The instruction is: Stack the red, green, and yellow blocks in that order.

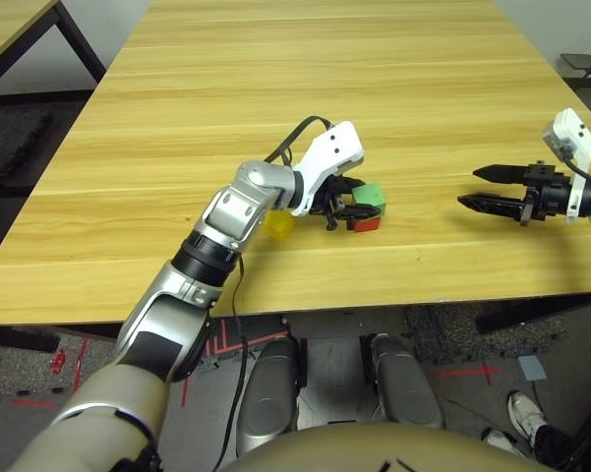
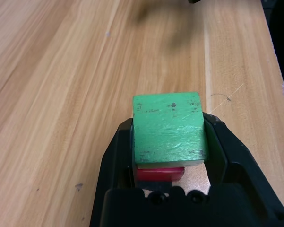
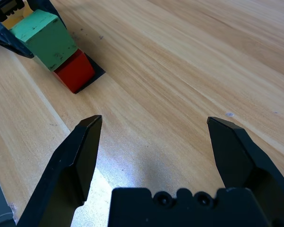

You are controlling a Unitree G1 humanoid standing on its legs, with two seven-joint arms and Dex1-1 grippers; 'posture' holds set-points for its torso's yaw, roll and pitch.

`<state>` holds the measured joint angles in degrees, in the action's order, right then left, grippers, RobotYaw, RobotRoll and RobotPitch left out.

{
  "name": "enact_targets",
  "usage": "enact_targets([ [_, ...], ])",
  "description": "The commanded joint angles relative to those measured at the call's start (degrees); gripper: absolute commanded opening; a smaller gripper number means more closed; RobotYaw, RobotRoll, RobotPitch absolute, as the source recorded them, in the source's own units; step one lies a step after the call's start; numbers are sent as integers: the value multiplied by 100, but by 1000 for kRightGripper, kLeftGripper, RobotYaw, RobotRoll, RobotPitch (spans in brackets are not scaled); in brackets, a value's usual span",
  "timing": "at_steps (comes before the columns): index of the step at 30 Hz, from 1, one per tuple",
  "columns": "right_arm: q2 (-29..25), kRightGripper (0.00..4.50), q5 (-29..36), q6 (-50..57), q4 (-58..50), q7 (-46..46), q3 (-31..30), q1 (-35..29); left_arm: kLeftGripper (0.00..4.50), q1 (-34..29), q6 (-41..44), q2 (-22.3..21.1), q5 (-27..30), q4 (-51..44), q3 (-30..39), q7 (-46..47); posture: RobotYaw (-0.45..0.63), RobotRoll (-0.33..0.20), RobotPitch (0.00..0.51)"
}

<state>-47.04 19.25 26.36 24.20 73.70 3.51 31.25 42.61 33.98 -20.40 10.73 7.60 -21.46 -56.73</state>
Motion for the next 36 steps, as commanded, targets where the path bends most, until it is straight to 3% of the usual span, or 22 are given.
enact_targets([
  [1,-63,4500,44,35,-41,-38,94,-21,3032,-58,-72,18,-78,-11,-66,-18,139,-92,114],
  [5,-63,4500,32,4,15,-40,92,17,4445,-64,156,-61,-16,-416,226,179,140,-92,113],
  [9,-74,4500,19,-50,102,-26,95,58,4445,-59,1056,-399,158,-1377,753,554,155,-88,109],
  [14,-90,4500,-11,-125,267,29,66,146,4445,-322,3103,-1313,456,-2922,1383,977,183,-80,109],
  [17,-79,4500,-49,-208,426,63,23,245,4445,-648,3792,-1689,541,-3450,1625,1263,190,-79,108],
  [25,69,4500,-139,-379,786,102,-96,560,4445,-1619,4503,-1334,294,-3725,2022,2600,211,-86,99],
  [36,37,4500,-181,-404,860,150,-72,603,4445,-2047,4232,-1317,467,-3566,1729,2868,195,-93,102],
])
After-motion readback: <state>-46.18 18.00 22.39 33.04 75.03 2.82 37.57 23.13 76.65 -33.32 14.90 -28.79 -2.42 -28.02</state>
